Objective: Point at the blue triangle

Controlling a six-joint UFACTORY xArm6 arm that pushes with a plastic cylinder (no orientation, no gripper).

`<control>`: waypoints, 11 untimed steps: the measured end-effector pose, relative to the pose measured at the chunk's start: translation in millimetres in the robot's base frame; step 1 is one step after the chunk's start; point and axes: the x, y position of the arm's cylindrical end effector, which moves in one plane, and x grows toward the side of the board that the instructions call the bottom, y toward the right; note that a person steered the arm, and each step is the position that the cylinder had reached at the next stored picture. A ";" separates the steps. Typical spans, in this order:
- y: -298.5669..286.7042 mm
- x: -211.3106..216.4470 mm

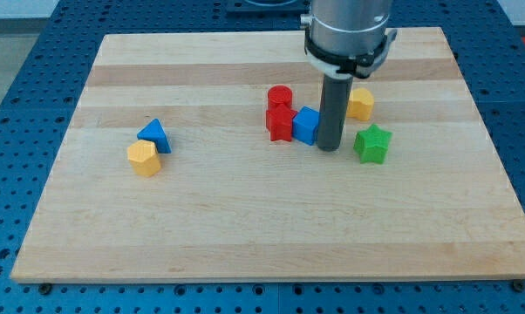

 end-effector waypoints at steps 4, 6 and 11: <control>-180.3 52.5; -266.1 61.5; -246.6 -16.3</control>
